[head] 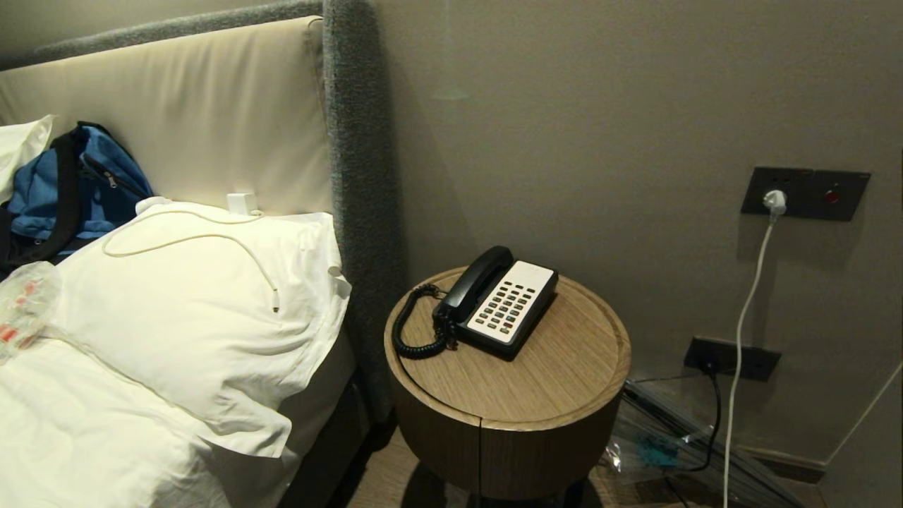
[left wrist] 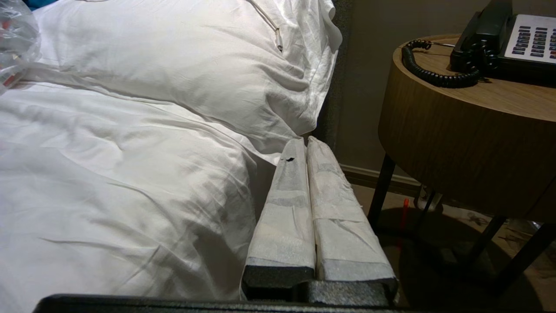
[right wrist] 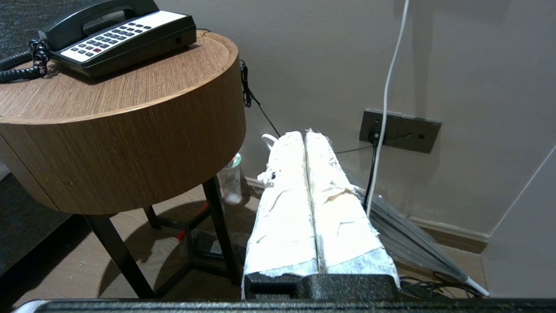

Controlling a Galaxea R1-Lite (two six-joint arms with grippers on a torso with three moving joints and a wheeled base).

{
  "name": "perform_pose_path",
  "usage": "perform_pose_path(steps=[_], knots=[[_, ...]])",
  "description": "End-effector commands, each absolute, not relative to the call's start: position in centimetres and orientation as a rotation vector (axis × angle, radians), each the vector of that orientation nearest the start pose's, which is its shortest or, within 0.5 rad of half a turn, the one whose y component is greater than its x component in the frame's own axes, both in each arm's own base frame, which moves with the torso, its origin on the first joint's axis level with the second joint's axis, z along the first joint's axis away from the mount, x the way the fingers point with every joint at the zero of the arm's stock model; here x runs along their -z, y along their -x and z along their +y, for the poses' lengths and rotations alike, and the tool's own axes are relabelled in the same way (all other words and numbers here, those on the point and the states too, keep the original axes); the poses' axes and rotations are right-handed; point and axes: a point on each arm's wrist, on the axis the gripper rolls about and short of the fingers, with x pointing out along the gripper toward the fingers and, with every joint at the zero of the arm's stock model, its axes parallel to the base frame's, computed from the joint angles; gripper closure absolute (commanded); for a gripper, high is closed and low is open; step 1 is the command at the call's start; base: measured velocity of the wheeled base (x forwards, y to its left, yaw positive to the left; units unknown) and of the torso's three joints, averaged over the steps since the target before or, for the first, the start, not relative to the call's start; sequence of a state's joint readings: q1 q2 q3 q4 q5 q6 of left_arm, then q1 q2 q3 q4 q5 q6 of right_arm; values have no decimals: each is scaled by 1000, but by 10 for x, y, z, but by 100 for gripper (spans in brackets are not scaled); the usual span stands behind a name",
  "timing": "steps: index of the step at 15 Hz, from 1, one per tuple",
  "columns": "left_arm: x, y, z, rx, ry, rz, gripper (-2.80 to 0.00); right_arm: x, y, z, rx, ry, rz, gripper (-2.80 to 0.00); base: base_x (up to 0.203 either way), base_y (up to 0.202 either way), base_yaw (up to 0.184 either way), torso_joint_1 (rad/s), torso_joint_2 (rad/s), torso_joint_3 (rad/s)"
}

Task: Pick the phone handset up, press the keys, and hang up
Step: Pick up the desk phone handset

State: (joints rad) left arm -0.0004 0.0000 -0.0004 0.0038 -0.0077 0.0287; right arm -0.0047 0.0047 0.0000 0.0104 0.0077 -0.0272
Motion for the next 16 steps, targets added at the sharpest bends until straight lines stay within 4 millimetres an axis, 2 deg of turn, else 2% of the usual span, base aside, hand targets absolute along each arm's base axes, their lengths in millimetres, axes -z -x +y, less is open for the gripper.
perform_pose_path(steps=[1, 5, 16], knots=[[-75, 23, 0, 8, -21, 2, 0, -75, 22, 0, -3, 28, 14, 0, 0, 0, 0, 0, 0, 0], [-76, 23, 0, 6, -14, 0, 0, -74, 22, 0, -3, 28, 15, 0, 0, 0, 0, 1, 1, -47], [-76, 23, 0, 6, 15, -5, 0, -75, 22, 0, -3, 28, 15, 0, 0, 0, 0, 3, 5, -196]])
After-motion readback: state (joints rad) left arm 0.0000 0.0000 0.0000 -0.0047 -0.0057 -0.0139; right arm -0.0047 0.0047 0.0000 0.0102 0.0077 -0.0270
